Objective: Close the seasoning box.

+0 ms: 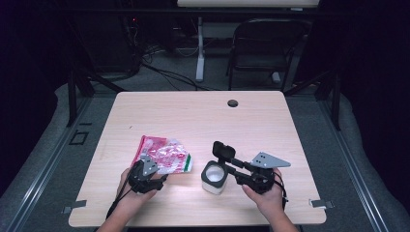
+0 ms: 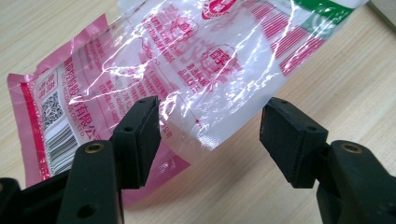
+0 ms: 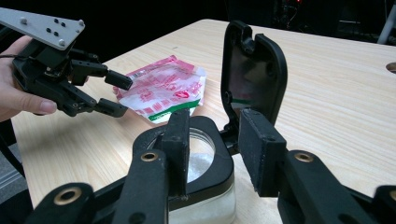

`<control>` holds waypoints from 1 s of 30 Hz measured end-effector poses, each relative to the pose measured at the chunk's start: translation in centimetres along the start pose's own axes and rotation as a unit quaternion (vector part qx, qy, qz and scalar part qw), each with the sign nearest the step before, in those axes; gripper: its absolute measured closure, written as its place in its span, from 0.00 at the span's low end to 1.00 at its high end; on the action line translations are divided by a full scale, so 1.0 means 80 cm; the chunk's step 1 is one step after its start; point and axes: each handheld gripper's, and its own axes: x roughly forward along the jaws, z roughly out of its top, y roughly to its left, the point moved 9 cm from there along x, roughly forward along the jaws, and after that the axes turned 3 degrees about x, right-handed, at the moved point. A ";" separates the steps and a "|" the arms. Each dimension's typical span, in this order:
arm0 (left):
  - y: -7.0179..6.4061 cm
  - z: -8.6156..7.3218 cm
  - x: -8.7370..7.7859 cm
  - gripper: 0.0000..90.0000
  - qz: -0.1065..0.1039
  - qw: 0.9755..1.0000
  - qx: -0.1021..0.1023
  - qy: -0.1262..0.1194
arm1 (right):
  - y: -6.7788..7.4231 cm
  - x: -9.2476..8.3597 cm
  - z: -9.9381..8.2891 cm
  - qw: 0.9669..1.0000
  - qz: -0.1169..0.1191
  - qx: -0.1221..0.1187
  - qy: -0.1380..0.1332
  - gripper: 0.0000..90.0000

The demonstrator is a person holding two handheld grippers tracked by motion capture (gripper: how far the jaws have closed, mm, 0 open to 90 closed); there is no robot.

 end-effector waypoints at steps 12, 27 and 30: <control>0.003 0.008 -0.007 0.43 -0.014 0.999 -0.019 -0.023 | -0.013 -0.002 -0.004 1.000 -0.015 0.013 0.007 0.69; 0.012 0.004 -0.005 0.43 -0.014 0.999 -0.036 -0.024 | -0.029 -0.001 -0.008 0.999 -0.033 0.022 0.016 0.67; 0.012 0.004 -0.005 0.43 -0.013 0.999 -0.037 -0.024 | -0.032 0.002 -0.008 0.999 -0.036 0.024 0.015 0.64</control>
